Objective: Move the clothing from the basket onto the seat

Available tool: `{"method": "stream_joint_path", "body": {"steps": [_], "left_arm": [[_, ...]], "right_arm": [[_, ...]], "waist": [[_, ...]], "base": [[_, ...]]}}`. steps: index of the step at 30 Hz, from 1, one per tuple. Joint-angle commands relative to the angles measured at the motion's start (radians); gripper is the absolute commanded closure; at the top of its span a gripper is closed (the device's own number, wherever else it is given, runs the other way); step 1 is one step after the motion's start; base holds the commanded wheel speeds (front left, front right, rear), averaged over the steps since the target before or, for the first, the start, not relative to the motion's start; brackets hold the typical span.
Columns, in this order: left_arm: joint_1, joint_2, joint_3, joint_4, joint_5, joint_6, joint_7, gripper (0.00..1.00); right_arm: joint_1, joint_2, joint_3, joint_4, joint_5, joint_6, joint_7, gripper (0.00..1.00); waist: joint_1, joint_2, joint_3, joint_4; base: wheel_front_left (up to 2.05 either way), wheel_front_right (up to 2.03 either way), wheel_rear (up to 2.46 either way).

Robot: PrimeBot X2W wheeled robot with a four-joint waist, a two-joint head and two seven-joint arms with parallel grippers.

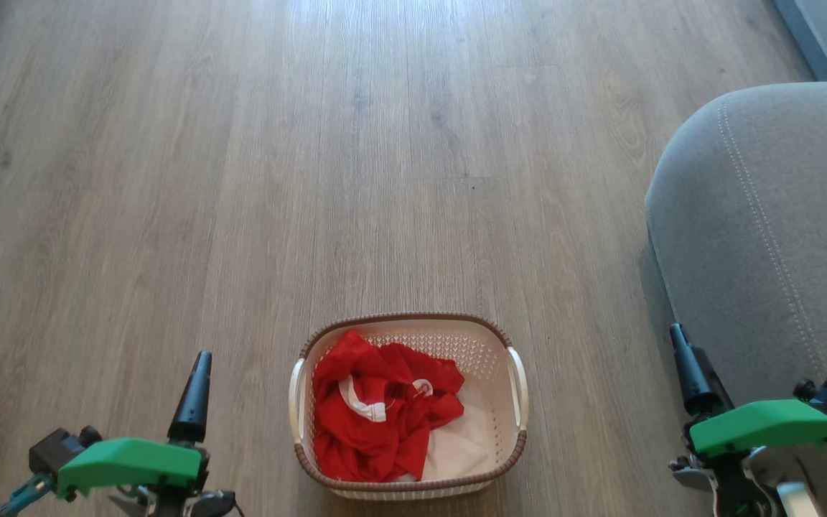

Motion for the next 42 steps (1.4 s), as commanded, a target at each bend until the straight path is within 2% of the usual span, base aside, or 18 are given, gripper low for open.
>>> {"method": "stream_joint_path", "body": {"steps": [1, 18, 42], "left_arm": [[-0.051, 0.008, 0.007, -0.033, 0.027, 0.002, -0.012, 0.0], [-0.055, 0.009, -0.02, -0.031, 0.235, 0.014, -0.062, 0.0], [-0.065, 0.011, -0.035, -0.032, 0.557, 0.025, -0.132, 0.0]], "right_arm": [[-0.06, -0.017, 0.012, -0.027, -0.034, 0.0, -0.013, 0.0], [-0.073, -0.016, 0.023, -0.029, -0.276, 0.0, -0.063, 0.0], [-0.1, -0.043, 0.094, 0.077, -0.579, 0.0, -0.134, 0.0]], "waist": [[0.0, 0.0, 0.0, 0.0], [0.0, 0.0, 0.001, 0.003], [0.0, 0.0, -0.004, 0.007]], "base": [[0.0, 0.0, 0.0], [0.0, 0.0, 0.0], [0.0, 0.0, 0.0]]}}
